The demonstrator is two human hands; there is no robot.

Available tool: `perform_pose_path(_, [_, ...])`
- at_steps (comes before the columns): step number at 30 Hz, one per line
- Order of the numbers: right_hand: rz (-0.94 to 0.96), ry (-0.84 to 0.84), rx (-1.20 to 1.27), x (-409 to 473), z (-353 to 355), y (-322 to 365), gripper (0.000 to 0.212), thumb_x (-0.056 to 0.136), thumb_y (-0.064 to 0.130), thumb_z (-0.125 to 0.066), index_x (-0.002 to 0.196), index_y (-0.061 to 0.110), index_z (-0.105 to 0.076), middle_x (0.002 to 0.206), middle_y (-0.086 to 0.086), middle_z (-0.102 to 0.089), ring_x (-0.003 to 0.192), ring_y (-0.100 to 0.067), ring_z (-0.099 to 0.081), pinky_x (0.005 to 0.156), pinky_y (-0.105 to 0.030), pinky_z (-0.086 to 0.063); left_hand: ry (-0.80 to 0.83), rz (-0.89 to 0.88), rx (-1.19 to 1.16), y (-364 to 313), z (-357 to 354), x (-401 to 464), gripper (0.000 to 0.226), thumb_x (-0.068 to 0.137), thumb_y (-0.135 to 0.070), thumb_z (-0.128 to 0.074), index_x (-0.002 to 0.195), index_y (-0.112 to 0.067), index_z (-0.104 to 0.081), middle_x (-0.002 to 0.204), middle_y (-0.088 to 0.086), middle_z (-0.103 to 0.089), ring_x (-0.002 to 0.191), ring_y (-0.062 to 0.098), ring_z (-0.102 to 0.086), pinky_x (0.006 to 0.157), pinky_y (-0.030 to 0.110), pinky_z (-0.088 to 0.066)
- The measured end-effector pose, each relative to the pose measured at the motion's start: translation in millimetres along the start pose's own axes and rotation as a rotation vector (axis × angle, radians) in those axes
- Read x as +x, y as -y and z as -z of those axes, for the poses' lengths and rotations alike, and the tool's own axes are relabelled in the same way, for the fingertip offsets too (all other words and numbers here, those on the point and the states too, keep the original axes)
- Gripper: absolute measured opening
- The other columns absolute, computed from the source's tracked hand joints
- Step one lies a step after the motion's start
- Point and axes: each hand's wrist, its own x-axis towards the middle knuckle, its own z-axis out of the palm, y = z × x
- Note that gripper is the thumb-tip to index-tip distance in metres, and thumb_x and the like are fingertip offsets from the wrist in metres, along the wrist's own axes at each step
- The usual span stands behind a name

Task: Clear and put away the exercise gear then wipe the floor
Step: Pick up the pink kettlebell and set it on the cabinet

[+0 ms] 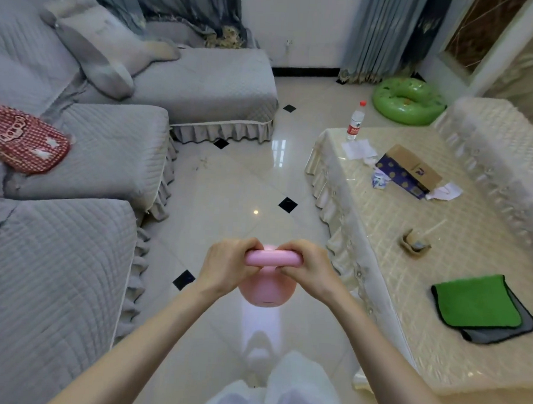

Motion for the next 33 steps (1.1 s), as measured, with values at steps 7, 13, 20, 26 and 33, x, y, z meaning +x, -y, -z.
perform_pose_path(7, [0.138, -0.075, -0.092, 109, 20, -19, 0.035, 0.069, 0.037, -0.057, 0.095, 0.015, -0.066, 0.089, 0.007, -0.062, 0.085, -0.012, -0.053, 0.071, -0.012, -0.033, -0.100, -0.207, 0.051, 38, 1, 110, 0.025, 0.069, -0.045, -0.051, 0.081, -0.027, -0.064, 0.068, -0.010, -0.065, 0.058, 0.018, -0.061, 0.048, 0.023, -0.041])
perform_pose_path(13, [0.308, -0.162, -0.206, 204, 46, -51, 0.026, 0.081, 0.043, -0.053, 0.095, 0.023, -0.061, 0.087, 0.007, -0.063, 0.082, -0.010, -0.050, 0.071, -0.023, -0.026, -0.131, -0.367, 0.111, 63, -4, 210, 0.025, 0.072, -0.045, -0.050, 0.092, -0.030, -0.048, 0.068, -0.010, -0.064, 0.053, 0.015, -0.059, 0.041, 0.017, -0.038])
perform_pose_path(20, [0.383, -0.229, -0.228, 316, 95, -66, 0.024, 0.085, 0.037, -0.051, 0.101, 0.022, -0.062, 0.088, 0.007, -0.062, 0.082, -0.012, -0.050, 0.074, -0.025, -0.031, -0.254, -0.452, 0.069, 79, -8, 331, 0.031, 0.093, -0.052, -0.033, 0.100, -0.027, -0.050, 0.076, -0.006, -0.067, 0.061, 0.016, -0.061, 0.046, 0.024, -0.042])
perform_pose_path(26, [0.417, -0.319, -0.290, 415, 129, -78, 0.026, 0.087, 0.034, -0.049, 0.101, 0.018, -0.063, 0.085, 0.005, -0.062, 0.079, -0.012, -0.047, 0.071, -0.028, -0.032, -0.281, -0.484, 0.049, 97, -7, 437, 0.035, 0.096, -0.050, -0.031, 0.103, -0.023, -0.052, 0.076, -0.002, -0.067, 0.062, 0.019, -0.059, 0.053, 0.026, -0.040])
perform_pose_path(33, [0.392, -0.375, -0.285, 531, 149, -94, 0.021, 0.087, 0.034, -0.048, 0.104, 0.024, -0.056, 0.085, 0.004, -0.064, 0.080, -0.013, -0.049, 0.073, -0.031, -0.034, -0.251, -0.560, 0.029, 136, -11, 564, 0.040, 0.097, -0.051, -0.026, 0.103, -0.021, -0.052, 0.076, -0.001, -0.067, 0.063, 0.019, -0.058, 0.055, 0.025, -0.038])
